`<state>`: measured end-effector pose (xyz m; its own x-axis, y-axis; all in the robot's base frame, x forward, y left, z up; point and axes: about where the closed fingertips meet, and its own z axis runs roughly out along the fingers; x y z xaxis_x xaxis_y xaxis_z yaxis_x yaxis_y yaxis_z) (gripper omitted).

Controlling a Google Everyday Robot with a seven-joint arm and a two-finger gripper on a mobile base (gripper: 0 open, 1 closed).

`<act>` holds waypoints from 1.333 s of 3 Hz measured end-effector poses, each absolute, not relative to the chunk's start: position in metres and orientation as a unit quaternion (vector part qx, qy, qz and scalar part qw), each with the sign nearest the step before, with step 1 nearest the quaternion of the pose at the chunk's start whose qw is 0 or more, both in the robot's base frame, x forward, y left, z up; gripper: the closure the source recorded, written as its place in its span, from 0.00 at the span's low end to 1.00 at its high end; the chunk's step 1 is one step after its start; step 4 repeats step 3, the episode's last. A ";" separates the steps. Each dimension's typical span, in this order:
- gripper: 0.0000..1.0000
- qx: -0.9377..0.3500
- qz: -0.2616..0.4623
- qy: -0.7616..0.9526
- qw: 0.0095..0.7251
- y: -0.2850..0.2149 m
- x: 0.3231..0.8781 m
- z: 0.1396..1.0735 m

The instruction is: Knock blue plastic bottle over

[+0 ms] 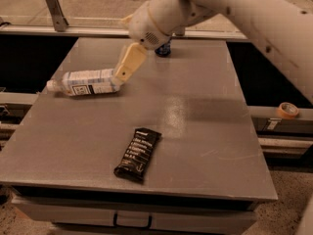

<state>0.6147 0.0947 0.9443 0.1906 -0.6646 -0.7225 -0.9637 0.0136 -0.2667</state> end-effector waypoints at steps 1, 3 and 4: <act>0.00 -0.609 0.171 0.589 0.504 0.030 0.638 1.005; 0.00 -0.520 0.057 0.585 0.620 -0.121 0.641 1.078; 0.00 -0.520 0.057 0.585 0.620 -0.121 0.641 1.078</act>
Offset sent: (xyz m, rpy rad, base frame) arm 0.0306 -0.3588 0.2175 0.4065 -0.6988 -0.5877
